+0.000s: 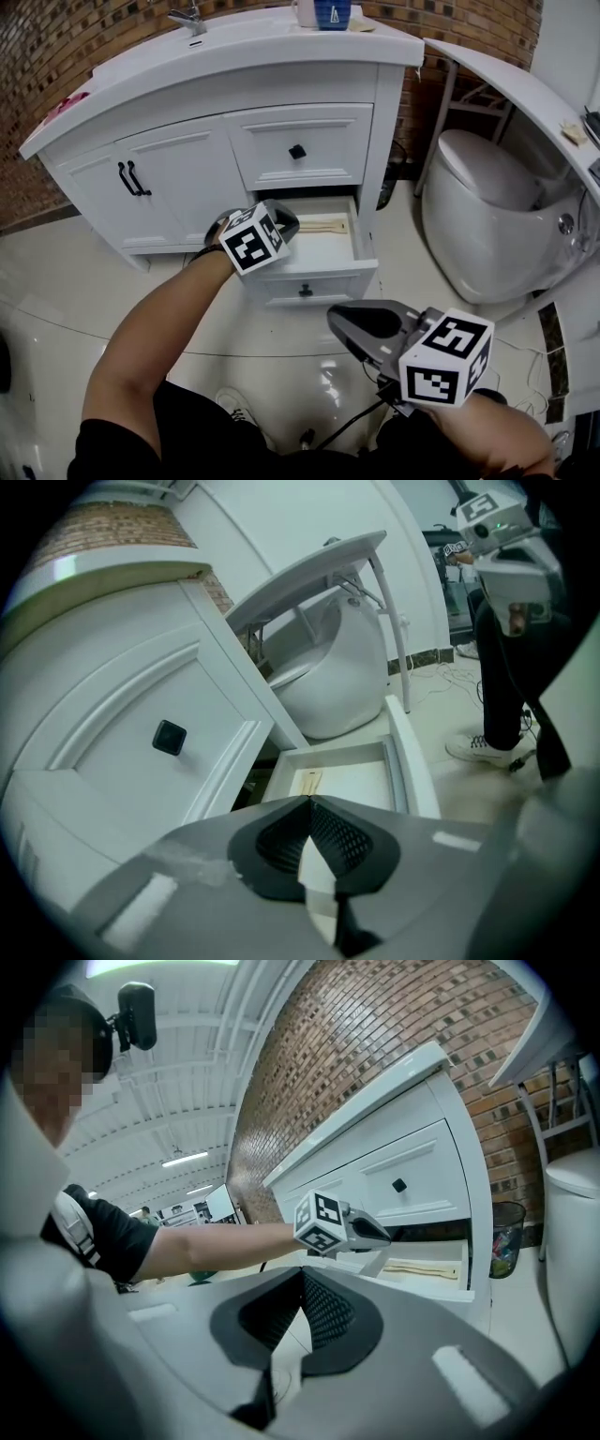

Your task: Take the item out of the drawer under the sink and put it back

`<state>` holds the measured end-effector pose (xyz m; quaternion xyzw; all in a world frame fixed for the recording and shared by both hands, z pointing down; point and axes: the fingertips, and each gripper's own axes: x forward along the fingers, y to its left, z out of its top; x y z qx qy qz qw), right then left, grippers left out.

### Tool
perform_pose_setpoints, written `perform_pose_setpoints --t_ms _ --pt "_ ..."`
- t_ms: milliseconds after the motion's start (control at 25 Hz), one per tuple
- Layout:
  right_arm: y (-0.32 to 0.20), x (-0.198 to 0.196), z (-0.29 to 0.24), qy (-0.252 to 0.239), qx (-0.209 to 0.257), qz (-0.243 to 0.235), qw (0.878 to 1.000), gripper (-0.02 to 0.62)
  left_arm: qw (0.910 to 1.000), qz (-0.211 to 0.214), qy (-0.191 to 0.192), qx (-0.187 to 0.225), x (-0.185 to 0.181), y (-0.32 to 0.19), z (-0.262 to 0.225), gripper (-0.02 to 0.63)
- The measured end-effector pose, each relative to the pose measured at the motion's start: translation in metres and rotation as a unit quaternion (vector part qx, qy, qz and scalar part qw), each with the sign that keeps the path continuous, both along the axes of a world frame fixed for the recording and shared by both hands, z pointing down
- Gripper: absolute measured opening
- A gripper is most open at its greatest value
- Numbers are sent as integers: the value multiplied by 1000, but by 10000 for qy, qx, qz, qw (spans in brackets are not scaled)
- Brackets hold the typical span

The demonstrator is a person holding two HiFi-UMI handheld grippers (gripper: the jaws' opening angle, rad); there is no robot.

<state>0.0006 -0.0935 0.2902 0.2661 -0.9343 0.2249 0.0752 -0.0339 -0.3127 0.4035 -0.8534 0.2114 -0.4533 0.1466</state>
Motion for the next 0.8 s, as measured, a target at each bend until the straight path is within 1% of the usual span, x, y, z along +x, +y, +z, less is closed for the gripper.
perform_pose_setpoints --t_ms 160,240,320,400,480,600,720,800 --pt "0 5 7 88 -68 34 9999 3 9981 -3 608 34 -5 36 -31 6" --pt "0 10 8 68 -108 71 9999 3 9963 -60 858 12 -13 54 -46 6" --pt "-3 14 6 14 -105 141 9998 3 9937 -137 1112 18 -23 70 -59 6" --pt "-5 17 3 -30 -69 197 9998 3 9888 -198 1477 54 -30 87 -75 6" --pt "-6 18 -1 -65 -39 218 9997 3 9794 -264 2003 -11 -34 108 -92 6" --pt "-5 17 -3 -76 -12 223 9997 3 9564 -353 2876 -351 -32 140 -121 6" --pt "-3 14 0 -36 -44 185 9998 3 9328 -168 3540 -656 -25 176 -150 6" --pt "-1 12 0 -25 -62 155 9999 3 9193 6 3846 -831 -19 199 -164 6"
